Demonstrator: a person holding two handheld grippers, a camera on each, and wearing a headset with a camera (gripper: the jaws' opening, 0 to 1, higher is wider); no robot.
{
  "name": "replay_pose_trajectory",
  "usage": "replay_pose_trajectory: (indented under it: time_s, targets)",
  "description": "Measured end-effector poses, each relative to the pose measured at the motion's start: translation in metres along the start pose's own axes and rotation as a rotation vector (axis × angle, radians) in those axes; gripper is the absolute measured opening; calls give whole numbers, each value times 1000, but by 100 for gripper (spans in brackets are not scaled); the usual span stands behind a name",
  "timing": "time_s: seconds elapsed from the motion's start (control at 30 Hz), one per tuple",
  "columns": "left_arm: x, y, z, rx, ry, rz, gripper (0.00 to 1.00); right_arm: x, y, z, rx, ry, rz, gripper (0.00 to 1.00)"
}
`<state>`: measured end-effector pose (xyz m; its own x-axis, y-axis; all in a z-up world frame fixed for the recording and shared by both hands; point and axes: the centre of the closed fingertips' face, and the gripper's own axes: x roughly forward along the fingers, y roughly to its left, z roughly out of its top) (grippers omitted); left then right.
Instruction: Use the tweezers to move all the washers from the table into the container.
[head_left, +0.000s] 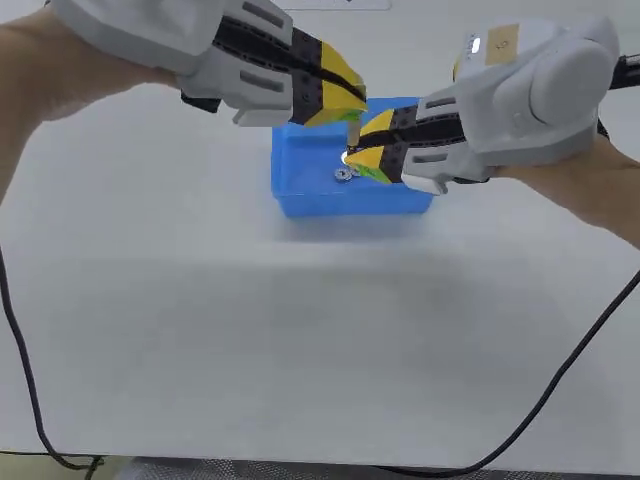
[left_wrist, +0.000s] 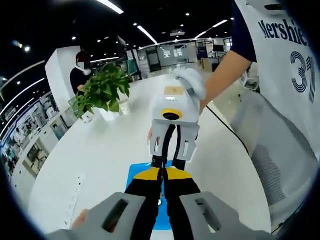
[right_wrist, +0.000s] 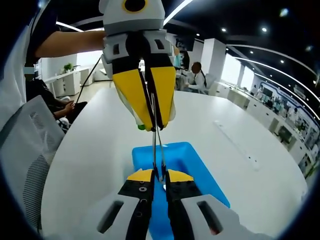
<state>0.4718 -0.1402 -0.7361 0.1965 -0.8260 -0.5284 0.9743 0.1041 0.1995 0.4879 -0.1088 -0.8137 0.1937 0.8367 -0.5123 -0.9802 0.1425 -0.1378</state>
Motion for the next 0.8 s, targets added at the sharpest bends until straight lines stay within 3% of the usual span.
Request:
replay_pose_trajectory:
  time_s: [0.13,0.3,0.8]
  targets:
    - [7,10,-14,-21,5,0,6,7,-7,-13,16,17,3,10]
    - [15,13,-27,-46,9,-13,6,14,-12,-27,24,39,7,10]
    - [23,16,-36,-43,16,-13,6,18,-12,-34,55,57,5,10]
